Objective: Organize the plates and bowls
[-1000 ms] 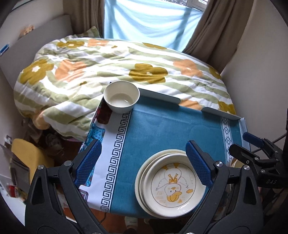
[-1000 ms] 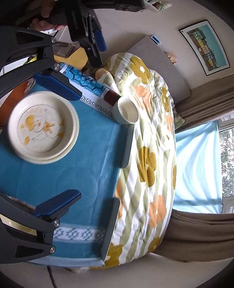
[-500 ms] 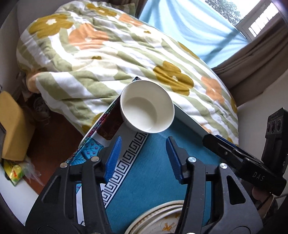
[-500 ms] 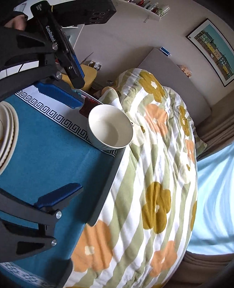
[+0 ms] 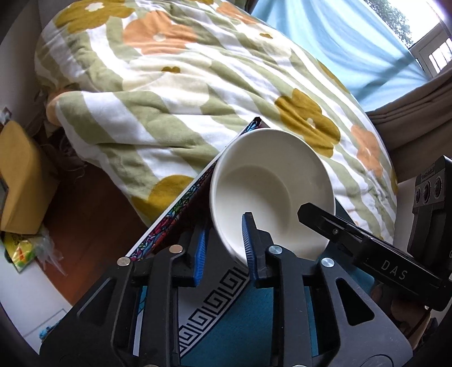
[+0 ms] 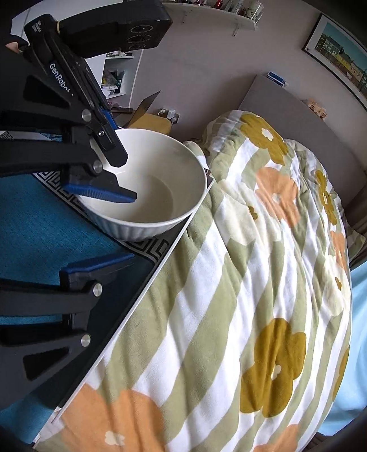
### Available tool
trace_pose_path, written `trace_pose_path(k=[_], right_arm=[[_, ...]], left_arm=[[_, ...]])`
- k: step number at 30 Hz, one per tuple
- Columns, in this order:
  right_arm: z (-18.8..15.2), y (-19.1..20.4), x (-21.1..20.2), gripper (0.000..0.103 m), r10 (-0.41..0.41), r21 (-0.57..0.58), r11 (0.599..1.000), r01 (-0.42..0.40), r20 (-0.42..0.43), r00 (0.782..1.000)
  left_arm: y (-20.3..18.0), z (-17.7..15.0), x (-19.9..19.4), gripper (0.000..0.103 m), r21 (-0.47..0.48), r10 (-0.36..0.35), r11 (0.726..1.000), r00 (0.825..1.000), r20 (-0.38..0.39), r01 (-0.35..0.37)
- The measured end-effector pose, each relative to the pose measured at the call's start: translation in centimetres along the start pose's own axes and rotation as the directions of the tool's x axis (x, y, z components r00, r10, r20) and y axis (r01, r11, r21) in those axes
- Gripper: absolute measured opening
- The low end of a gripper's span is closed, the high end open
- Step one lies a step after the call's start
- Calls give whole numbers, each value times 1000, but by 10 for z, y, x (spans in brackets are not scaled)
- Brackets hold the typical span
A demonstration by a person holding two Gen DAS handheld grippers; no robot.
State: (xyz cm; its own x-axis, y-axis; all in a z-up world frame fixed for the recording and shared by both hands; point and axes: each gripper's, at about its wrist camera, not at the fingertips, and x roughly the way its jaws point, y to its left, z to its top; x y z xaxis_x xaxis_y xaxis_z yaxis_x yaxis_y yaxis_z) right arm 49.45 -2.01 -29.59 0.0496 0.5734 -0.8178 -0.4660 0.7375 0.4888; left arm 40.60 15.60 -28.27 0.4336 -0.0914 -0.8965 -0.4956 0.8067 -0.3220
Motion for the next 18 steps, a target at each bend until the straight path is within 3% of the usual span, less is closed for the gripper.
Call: trace_pose_path(k=[2, 8, 18], right_arm=[[1, -1, 2, 20, 20, 2, 1000, -20, -2, 1000], [0, 1, 1, 19, 4, 4, 1000, -4, 14, 1000], [-22, 14, -31, 19, -27, 19, 1000, 25, 93, 995]], left_arm=[[2, 0, 0, 17, -3, -13, 1000, 1000, 4, 13], [-6, 0, -1, 17, 55, 28, 998, 1000, 12, -28], [-27, -11, -42, 17, 167, 18, 986, 998, 63, -28]])
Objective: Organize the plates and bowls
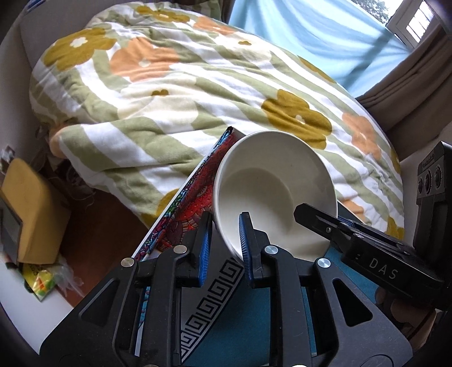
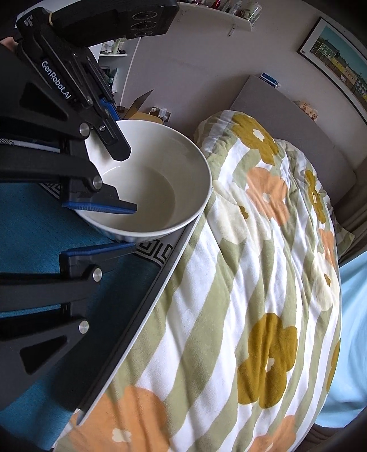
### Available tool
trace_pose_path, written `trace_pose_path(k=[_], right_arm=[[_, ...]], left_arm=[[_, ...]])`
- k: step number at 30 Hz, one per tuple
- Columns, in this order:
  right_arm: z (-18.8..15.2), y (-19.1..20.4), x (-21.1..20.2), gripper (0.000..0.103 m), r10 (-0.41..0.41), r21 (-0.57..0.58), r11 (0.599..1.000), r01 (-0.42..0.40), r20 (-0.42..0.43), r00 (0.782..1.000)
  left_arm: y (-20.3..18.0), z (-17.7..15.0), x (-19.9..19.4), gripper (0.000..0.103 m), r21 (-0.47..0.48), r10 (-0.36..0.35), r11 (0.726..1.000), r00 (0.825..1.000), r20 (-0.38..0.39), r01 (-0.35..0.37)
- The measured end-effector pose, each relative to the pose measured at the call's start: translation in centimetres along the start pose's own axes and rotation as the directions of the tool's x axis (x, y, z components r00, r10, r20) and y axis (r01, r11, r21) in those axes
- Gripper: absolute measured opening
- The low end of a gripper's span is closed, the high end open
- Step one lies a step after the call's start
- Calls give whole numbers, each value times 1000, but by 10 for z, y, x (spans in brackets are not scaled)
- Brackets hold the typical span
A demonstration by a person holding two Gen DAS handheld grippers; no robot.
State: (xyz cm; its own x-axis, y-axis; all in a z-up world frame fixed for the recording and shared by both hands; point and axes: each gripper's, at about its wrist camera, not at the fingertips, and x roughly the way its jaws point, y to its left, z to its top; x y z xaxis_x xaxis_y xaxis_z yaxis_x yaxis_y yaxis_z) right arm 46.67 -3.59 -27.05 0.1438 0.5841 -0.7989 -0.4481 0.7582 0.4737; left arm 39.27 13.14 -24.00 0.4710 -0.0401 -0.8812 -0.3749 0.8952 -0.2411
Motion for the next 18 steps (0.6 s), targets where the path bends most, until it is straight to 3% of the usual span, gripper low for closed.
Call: trace_pose_path(k=[8, 12, 18], right_arm=[[-54, 19, -88, 19, -77, 99, 993, 65, 125, 989], [-97, 27, -143, 19, -148, 175, 978, 114, 193, 970], [-174, 33, -211, 19, -269, 305, 933, 190, 244, 932]], left_arm=[[-38, -34, -81, 17, 143, -91, 986, 995, 42, 84], [-63, -65, -125, 17, 240, -184, 956, 982, 42, 169], [-100, -121, -171, 17, 362, -261, 896, 965, -35, 256]])
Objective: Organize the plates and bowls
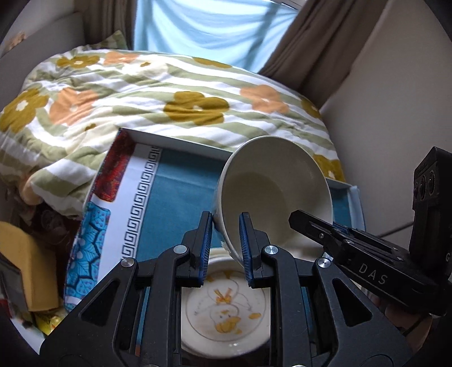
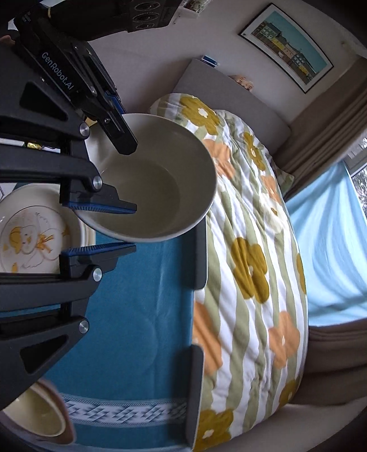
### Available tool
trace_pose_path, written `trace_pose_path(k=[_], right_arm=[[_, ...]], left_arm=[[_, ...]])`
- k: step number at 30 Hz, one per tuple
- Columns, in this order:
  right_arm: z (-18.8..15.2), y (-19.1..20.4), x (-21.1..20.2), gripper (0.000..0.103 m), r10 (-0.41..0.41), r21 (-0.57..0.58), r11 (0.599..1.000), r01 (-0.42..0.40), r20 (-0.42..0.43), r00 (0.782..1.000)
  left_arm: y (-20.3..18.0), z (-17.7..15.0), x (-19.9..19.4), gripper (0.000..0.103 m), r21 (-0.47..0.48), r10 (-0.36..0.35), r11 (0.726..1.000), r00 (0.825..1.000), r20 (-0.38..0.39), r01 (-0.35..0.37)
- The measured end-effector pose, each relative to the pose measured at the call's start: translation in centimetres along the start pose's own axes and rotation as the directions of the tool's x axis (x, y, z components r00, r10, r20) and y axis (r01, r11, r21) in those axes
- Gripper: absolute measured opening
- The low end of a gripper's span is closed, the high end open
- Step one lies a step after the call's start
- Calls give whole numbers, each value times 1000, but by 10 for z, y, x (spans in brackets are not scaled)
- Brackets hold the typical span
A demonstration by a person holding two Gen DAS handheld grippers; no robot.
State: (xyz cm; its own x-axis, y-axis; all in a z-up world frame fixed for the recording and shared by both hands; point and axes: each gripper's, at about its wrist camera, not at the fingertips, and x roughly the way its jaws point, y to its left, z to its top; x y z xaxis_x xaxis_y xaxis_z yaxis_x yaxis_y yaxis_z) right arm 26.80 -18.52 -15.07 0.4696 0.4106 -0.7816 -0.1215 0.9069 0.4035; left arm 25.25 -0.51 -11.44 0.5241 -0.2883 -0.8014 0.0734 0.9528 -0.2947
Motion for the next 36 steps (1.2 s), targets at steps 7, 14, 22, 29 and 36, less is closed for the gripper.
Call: trace_pose_path(k=[7, 14, 22, 29, 36], right_arm=[[-48, -44, -68, 19, -90, 101, 991, 84, 59, 994], [-83, -103, -111, 19, -151, 174, 975, 136, 77, 986], [-108, -174, -124, 19, -180, 190, 966, 174, 16, 984], [-122, -221, -104, 19, -151, 198, 967, 160, -60, 987], [-124, -230, -86, 19, -136, 146, 978, 148, -93, 986]], left_arm=[[-73, -44, -13, 17, 100, -101, 989, 993, -55, 106], [-150, -81, 3, 17, 169, -139, 973, 983, -116, 158], [-214, -118, 46, 17, 177, -115, 973, 973, -199, 151], [-238, -145, 88, 17, 188, -31, 979, 967, -252, 80], [-246, -150, 110, 17, 228, 56, 974, 964, -259, 5]])
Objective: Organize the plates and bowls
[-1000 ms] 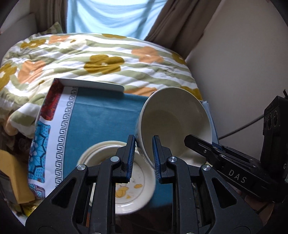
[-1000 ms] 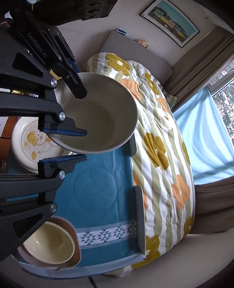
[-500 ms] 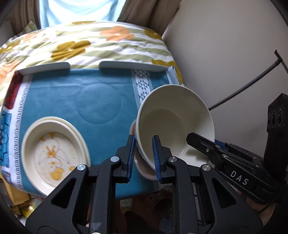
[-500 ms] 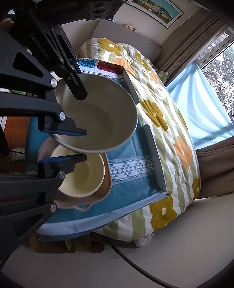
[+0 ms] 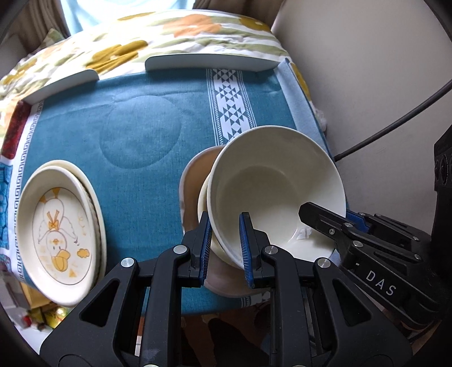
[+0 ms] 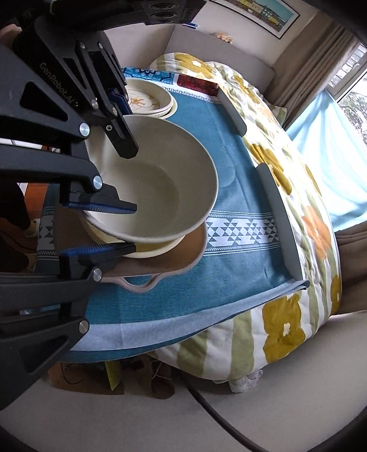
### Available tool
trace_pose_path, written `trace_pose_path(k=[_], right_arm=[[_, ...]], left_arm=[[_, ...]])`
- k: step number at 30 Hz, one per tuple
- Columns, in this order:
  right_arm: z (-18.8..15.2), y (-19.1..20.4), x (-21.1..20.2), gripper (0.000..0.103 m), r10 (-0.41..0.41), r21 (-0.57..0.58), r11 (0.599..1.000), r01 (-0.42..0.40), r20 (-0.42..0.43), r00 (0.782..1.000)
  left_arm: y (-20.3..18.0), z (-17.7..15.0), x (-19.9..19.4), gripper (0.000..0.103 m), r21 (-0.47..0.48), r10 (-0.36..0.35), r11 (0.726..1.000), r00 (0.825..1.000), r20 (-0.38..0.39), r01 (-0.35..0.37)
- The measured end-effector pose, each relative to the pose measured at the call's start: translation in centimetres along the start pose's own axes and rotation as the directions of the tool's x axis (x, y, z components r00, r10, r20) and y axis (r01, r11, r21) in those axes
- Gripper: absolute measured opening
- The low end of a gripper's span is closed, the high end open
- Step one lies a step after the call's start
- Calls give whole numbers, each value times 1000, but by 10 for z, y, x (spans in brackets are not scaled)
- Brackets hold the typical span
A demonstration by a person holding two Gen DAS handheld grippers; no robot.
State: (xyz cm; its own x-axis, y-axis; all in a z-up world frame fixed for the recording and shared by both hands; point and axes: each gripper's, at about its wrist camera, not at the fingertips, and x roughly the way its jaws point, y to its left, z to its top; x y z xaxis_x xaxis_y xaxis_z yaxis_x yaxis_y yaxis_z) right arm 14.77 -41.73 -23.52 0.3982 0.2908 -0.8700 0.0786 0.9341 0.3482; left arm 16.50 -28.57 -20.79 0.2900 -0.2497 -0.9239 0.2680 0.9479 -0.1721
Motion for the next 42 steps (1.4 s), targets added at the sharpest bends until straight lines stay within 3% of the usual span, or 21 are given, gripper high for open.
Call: trace_pose_path(k=[10, 31, 42], right_arm=[[2, -3, 9, 19, -27, -64, 998, 27, -10, 1000], [1, -6, 8, 19, -16, -73, 997, 15, -7, 1000], [1, -10, -11, 19, 23, -58, 998, -21, 39, 999]], left_arm=[[-14, 0, 13, 17, 42, 100, 994, 995, 0, -100], [-22, -7, 19, 17, 93, 220, 971, 976, 12, -220], [-16, -5, -6, 17, 73, 187, 979, 981, 49, -191]])
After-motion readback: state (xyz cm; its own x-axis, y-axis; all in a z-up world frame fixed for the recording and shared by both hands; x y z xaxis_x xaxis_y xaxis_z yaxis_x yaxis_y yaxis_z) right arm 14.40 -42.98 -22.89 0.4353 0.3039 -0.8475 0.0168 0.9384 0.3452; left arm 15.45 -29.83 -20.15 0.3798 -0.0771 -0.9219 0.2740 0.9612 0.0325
